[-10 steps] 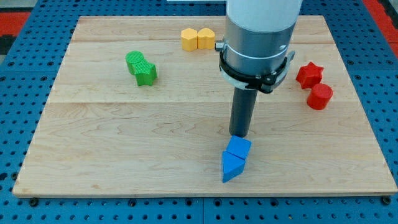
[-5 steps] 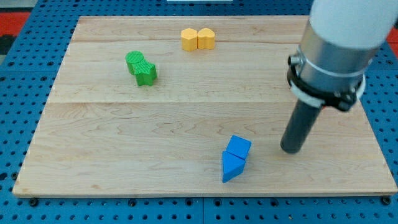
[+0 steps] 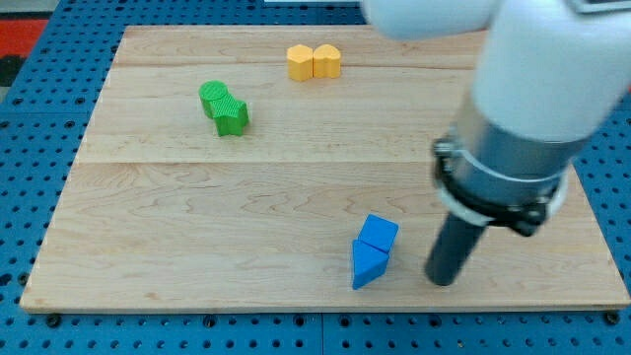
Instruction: Slide the blue triangle left a bit
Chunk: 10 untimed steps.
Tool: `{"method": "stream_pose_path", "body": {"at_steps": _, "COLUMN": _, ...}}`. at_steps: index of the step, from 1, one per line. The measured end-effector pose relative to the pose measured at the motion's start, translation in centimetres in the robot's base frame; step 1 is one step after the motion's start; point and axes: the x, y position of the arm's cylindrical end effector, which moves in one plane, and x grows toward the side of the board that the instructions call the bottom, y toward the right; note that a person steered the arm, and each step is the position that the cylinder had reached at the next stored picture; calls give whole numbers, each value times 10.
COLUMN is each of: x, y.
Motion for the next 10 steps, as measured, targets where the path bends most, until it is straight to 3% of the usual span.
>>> {"method": "stream_pose_path", "body": {"at_steps": 10, "x": 2, "y": -58}}
